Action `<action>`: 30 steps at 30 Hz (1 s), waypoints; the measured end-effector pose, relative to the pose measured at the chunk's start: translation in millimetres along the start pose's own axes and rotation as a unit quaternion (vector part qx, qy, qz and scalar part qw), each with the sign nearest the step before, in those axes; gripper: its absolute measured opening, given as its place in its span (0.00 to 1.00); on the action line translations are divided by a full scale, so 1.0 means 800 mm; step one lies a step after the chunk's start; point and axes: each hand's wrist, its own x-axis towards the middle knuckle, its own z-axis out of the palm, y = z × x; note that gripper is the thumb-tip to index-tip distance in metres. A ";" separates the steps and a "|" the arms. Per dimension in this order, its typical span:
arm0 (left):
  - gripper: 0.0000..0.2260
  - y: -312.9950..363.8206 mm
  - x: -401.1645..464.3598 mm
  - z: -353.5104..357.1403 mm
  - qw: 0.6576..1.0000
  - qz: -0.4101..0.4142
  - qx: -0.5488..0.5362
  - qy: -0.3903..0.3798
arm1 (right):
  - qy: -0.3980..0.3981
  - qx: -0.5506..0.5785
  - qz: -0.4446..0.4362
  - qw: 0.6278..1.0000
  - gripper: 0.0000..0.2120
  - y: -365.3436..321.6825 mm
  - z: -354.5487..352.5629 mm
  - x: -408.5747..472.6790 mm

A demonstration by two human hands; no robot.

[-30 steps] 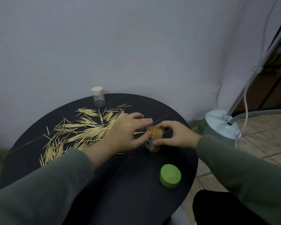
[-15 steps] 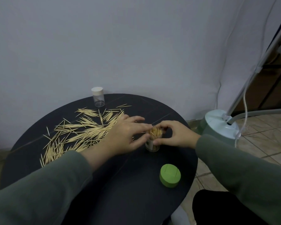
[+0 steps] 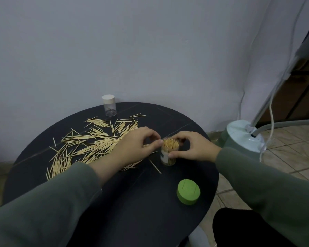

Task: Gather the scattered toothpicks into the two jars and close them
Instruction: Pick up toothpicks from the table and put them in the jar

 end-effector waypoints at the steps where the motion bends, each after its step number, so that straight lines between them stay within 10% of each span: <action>1: 0.10 -0.005 0.000 -0.005 1.000 -0.005 0.007 -0.017 | -0.007 -0.015 0.001 1.000 0.37 0.000 -0.001 -0.001; 5: 0.03 -0.029 0.001 -0.030 0.989 -0.040 0.018 -0.138 | 0.028 -0.070 -0.030 0.997 0.39 -0.014 -0.006 -0.004; 10: 0.06 -0.033 0.000 -0.052 0.956 -0.116 0.093 -0.255 | 0.146 -0.296 -0.193 0.924 0.17 -0.087 0.004 0.006; 18: 0.12 -0.023 -0.012 -0.082 0.901 -0.185 0.140 -0.366 | -0.149 -0.555 -0.109 0.811 0.17 -0.163 0.056 0.010; 30: 0.15 -0.041 -0.072 -0.089 0.935 -0.126 0.195 -0.270 | -0.100 -0.537 -0.122 0.828 0.05 -0.145 0.078 0.059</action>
